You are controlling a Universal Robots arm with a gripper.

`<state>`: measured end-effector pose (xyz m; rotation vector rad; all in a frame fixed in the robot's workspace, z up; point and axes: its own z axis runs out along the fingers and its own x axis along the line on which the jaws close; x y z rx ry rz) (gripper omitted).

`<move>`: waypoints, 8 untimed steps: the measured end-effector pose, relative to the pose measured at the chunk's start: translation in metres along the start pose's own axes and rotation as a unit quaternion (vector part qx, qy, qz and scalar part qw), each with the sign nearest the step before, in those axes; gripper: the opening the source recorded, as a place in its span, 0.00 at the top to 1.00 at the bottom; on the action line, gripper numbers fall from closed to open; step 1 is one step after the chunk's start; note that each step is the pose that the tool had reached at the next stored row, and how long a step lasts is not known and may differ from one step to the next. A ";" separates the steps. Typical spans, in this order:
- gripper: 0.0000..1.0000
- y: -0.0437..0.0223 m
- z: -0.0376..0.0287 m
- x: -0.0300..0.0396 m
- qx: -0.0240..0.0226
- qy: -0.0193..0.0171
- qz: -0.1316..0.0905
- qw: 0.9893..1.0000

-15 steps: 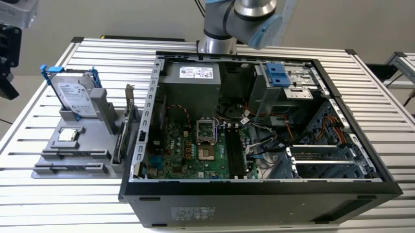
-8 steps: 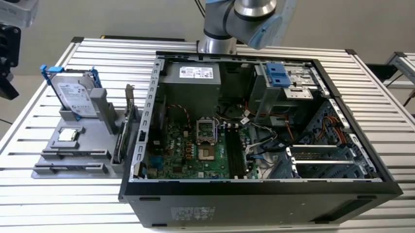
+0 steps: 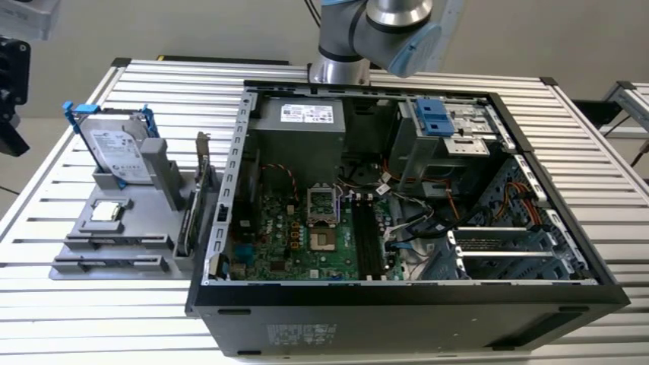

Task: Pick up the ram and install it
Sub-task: 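Pick up the ram and move it above insertion slot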

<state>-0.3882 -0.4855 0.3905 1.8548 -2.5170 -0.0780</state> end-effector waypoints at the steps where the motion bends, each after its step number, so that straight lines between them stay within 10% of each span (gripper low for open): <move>1: 1.00 0.0000 0.0000 0.0000 0.000 0.000 -0.004 1.000; 8: 1.00 0.0001 0.0000 0.0000 -0.001 0.002 -0.038 0.999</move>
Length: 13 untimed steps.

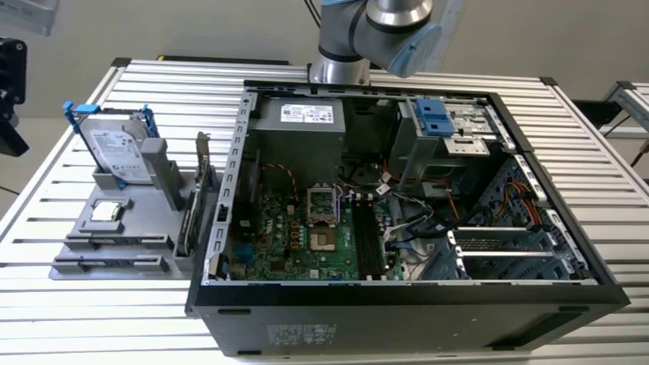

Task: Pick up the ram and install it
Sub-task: 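Pick up the ram and move it above insertion slot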

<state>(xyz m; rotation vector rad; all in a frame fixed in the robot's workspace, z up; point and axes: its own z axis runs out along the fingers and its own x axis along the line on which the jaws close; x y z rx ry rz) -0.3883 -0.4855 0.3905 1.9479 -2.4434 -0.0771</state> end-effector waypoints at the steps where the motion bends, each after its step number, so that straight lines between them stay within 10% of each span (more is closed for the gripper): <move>1: 1.00 0.0000 0.0000 0.0000 0.000 0.000 -0.005 1.000; 13: 1.00 -0.0001 0.0000 0.0000 -0.001 0.003 -0.065 0.998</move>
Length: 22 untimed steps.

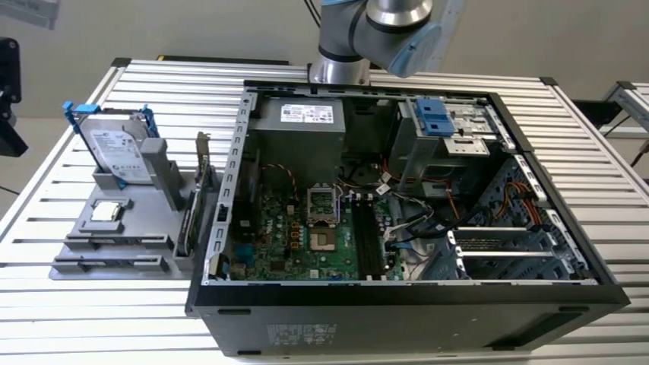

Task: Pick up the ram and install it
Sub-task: 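Pick up the ram and move it above insertion slot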

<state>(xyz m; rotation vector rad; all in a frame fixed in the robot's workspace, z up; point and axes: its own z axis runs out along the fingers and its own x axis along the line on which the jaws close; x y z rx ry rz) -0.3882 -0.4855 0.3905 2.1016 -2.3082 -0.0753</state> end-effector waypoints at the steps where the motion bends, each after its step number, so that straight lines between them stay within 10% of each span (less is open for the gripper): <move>1: 1.00 0.0000 0.0000 0.0000 0.000 0.000 -0.004 1.000; 22: 1.00 0.0000 0.0000 0.0000 -0.001 0.003 -0.069 0.998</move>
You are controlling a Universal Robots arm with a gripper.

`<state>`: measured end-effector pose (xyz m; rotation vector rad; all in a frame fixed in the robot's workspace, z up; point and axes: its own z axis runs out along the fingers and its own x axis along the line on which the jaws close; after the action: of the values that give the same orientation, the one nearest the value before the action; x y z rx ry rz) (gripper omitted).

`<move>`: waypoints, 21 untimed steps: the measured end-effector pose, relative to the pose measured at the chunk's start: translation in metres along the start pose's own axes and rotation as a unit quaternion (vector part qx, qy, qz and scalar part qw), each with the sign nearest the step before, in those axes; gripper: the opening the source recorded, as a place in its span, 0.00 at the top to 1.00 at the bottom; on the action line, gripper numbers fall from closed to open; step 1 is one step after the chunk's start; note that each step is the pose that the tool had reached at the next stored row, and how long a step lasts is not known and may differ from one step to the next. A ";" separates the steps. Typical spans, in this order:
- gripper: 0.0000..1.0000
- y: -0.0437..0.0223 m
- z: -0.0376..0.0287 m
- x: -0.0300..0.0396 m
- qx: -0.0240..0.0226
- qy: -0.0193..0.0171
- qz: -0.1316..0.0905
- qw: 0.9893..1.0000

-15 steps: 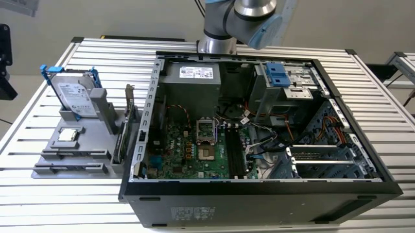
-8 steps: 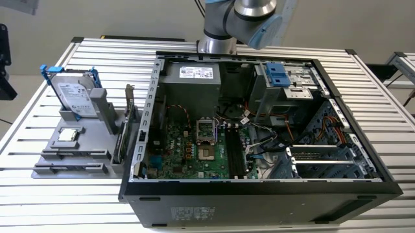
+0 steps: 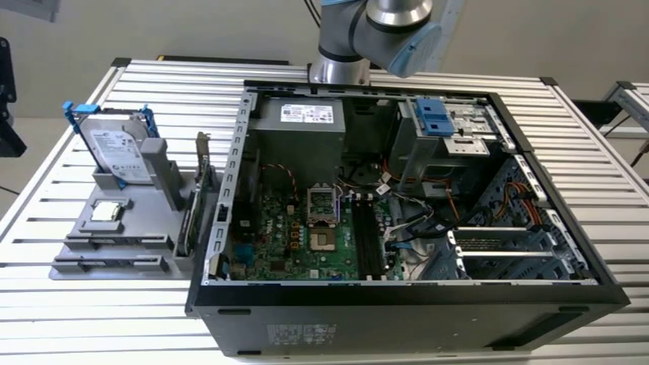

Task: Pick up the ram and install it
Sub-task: 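Pick up the ram and move it above insertion slot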

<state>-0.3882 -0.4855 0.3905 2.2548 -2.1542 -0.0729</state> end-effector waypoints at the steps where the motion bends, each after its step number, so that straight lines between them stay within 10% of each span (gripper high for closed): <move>1: 1.00 0.0000 0.0001 0.0000 0.000 0.000 0.000 1.000; 8: 1.00 -0.0001 0.0028 0.0000 0.021 0.005 0.000 1.000; 21: 1.00 -0.0005 0.0080 0.0001 0.022 0.005 0.028 0.999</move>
<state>-0.3881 -0.4855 0.3824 2.2116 -2.2343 -0.0138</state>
